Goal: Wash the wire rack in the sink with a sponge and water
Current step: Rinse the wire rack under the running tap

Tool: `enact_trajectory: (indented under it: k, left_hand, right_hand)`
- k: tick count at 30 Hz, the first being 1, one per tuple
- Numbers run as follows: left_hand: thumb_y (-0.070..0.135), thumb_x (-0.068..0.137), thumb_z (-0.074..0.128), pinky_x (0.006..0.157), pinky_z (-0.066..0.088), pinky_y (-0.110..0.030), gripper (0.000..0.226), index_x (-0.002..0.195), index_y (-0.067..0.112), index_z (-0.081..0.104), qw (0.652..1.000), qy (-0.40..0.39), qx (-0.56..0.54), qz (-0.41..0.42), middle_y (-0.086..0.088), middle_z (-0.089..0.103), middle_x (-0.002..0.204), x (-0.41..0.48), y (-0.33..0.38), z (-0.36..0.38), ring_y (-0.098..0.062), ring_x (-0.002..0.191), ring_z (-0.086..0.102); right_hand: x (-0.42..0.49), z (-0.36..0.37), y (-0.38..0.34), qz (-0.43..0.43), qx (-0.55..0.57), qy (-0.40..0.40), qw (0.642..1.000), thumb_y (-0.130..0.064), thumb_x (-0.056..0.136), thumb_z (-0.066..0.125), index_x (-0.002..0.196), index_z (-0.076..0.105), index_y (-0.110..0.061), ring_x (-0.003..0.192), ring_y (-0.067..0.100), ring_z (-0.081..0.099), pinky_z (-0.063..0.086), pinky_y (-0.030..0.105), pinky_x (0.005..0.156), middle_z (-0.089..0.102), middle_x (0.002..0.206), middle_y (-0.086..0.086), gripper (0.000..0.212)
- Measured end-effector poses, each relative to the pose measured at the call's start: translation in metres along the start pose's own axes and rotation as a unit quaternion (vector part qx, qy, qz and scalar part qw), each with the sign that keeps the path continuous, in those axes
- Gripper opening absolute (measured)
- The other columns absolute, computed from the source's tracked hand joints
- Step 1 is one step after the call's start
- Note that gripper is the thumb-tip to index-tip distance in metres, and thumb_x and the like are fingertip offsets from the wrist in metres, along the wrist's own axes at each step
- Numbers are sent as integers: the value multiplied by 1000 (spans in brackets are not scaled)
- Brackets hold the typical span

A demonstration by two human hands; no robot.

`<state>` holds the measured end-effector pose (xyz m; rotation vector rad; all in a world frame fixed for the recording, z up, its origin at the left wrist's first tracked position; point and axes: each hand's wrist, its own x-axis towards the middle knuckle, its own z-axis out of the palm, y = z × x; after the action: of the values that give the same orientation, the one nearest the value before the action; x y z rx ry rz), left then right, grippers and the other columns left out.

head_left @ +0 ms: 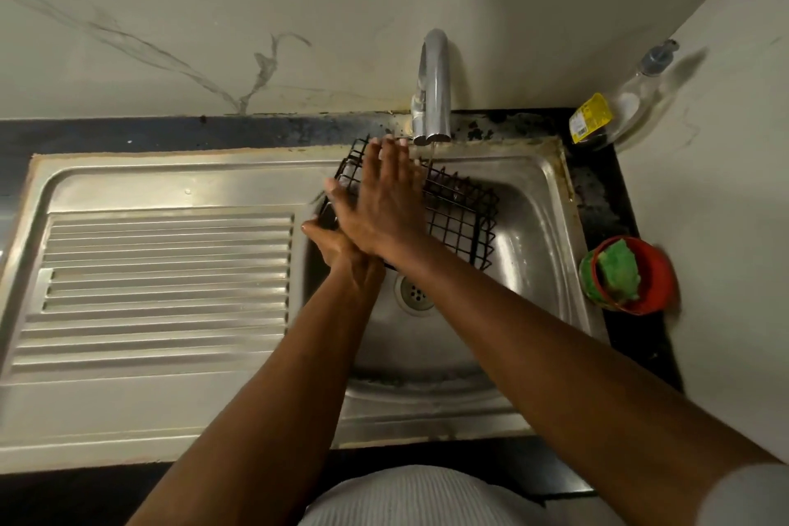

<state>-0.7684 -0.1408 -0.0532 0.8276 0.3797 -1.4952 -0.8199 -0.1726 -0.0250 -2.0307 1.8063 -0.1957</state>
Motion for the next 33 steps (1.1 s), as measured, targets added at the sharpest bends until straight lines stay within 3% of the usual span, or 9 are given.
enact_trajectory:
  k: [3,6,12,17,20,23,27,30,33]
  left_hand:
    - [71,102,32,118,34,-54,79,161,19,36,995,-60,-62,48,-23,43,159,-10,0,13,-39,145,40]
    - [75,95,41,109,46,-45,67,131,25,66,997,66,5,26,-16,70,129,-1,15,8,-33,121,63]
    - [71,89,52,62,39,-21,52,84,20,57,982,183,46,12,3,54,74,13,45,-7,-14,63,52]
    - [68,91,50,44,28,-22,49,75,21,49,983,160,87,-11,7,43,60,6,36,-5,-10,47,37]
    - [68,89,51,47,29,-23,50,70,22,49,986,132,103,-13,5,43,64,9,35,-12,-11,51,38]
    - [67,90,48,52,30,-27,53,63,22,48,986,72,148,-28,4,42,61,10,40,-22,-13,54,37]
    - [68,93,42,72,40,-34,56,65,20,48,969,6,231,-82,-2,49,69,18,42,-36,-19,65,49]
    - [71,97,47,105,46,-57,60,96,16,71,944,-44,282,-166,-13,69,110,27,51,-49,-31,106,64]
    - [57,102,51,105,49,-65,53,133,16,66,904,-55,364,-218,-19,62,143,33,66,-47,-41,128,62]
  right_hand:
    - [7,3,-20,-56,-31,-3,998,-70,102,14,165,-4,-12,158,27,-16,-7,56,126,-11,172,12,87]
    - [5,-1,3,-84,-33,42,995,-66,104,14,165,1,-18,160,21,-6,-4,52,128,-3,173,5,79]
    - [-8,5,119,128,64,11,990,-76,99,9,164,0,-34,155,33,23,24,59,120,13,172,4,77]
    - [-26,-9,123,304,483,-22,821,-78,98,27,157,39,-26,136,32,52,42,48,110,49,153,12,80]
    - [-30,-28,124,381,633,-76,670,-86,91,23,131,62,-19,111,34,66,43,55,102,68,125,15,88]
    - [-27,-35,142,430,680,-69,590,-85,89,34,105,72,-11,90,29,68,41,54,104,74,96,11,85]
    - [-31,-35,150,448,692,35,565,-55,88,65,73,59,-19,55,15,44,43,28,71,50,62,-1,39]
    - [-32,-35,155,411,704,51,576,-37,88,62,54,49,-25,41,11,32,27,21,47,38,49,-7,38]
    - [-34,-34,169,370,710,96,591,-31,89,60,58,48,-26,40,8,32,26,21,41,38,51,-8,33]
